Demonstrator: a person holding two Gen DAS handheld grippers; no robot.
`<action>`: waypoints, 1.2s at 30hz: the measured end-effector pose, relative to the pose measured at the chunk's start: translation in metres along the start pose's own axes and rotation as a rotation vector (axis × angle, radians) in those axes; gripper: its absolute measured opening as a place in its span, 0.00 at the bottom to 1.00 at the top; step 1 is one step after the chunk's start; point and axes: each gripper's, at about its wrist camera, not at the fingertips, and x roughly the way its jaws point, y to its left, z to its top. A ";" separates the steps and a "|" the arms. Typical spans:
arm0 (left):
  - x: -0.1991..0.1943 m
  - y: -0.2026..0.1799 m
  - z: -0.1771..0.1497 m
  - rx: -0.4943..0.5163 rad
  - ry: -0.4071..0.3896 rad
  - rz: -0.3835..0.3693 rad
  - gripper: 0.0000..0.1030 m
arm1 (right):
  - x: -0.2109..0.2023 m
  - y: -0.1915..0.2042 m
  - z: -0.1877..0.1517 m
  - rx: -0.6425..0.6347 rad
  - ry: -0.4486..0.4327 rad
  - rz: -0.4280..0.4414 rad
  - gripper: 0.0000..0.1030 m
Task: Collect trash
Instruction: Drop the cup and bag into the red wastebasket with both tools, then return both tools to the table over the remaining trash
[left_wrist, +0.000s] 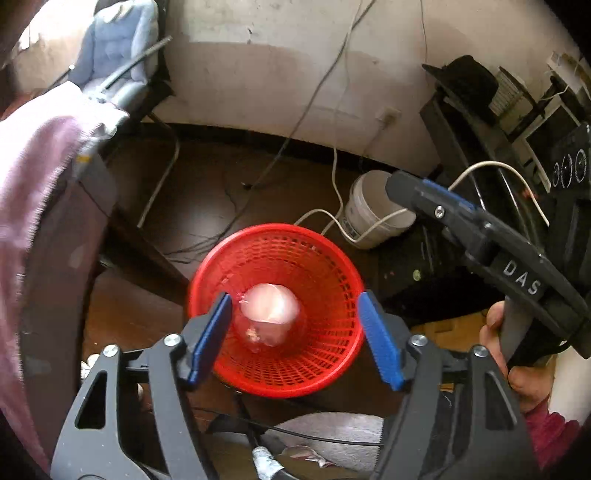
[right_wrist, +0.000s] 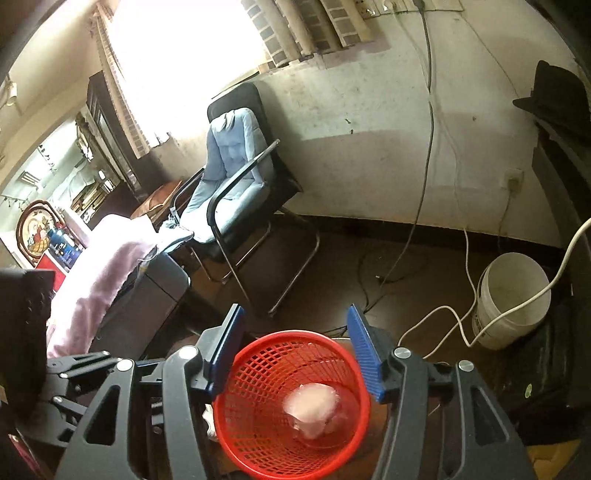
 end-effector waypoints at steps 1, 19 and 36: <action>-0.002 0.000 0.001 -0.001 -0.009 0.017 0.71 | 0.000 0.002 -0.001 0.000 0.002 0.008 0.56; -0.103 0.055 -0.045 -0.135 -0.244 0.219 0.82 | -0.034 0.098 -0.012 -0.195 -0.033 0.071 0.76; -0.223 0.143 -0.136 -0.427 -0.454 0.468 0.90 | -0.057 0.219 -0.038 -0.399 -0.021 0.263 0.89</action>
